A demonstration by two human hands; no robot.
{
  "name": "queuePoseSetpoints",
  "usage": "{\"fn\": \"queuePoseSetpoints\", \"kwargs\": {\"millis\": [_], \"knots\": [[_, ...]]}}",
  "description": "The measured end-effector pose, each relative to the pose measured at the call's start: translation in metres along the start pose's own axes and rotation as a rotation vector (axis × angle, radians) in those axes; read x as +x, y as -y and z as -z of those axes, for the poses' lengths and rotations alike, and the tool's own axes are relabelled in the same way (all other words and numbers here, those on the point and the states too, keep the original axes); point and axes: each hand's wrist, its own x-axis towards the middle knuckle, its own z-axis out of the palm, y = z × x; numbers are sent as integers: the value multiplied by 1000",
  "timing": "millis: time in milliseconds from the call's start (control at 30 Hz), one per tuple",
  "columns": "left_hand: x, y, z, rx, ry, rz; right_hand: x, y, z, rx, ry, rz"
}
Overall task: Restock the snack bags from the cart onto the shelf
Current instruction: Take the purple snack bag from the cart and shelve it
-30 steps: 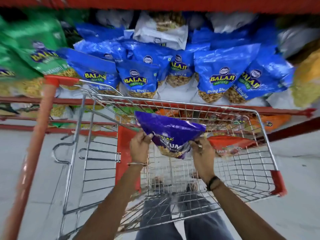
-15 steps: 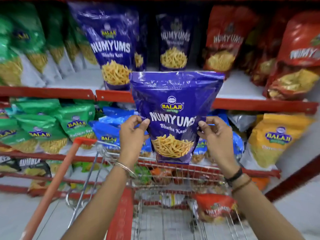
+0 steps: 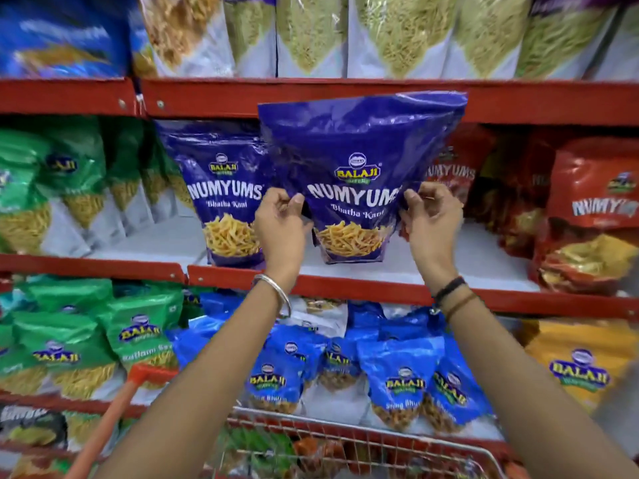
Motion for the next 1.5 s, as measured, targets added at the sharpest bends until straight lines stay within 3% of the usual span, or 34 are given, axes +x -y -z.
{"fn": "queuePoseSetpoints", "kwargs": {"millis": [167, 367, 467, 600, 767, 867, 1100, 1400, 1500], "knots": [[20, 47, -21, -25, -1, 74, 23, -63, -14, -96, -24, 43], [48, 71, -47, 15, -53, 140, 50, -101, -38, -44, -21, -116], [71, 75, -59, 24, 0, 174, 67, -106, -48, 54, 7, -215], [80, 95, -53, 129, 105, 120, 82, -146, -39, -71, 110, -327], [54, 118, -43, 175, 421, 187, 53, -126, -36, 20, 359, -546], [51, 128, -42, 235, 557, 237, 48, -129, -40, 109, 359, -593], [37, 101, -29, 19, 572, 453, 37, -116, -31, 148, 314, -643], [-2, 72, 1, 34, 548, 478, -3, -94, -8, 142, 315, -601], [-10, 60, 10, 51, 609, 460, -14, -86, -4, 127, 305, -601]]}}
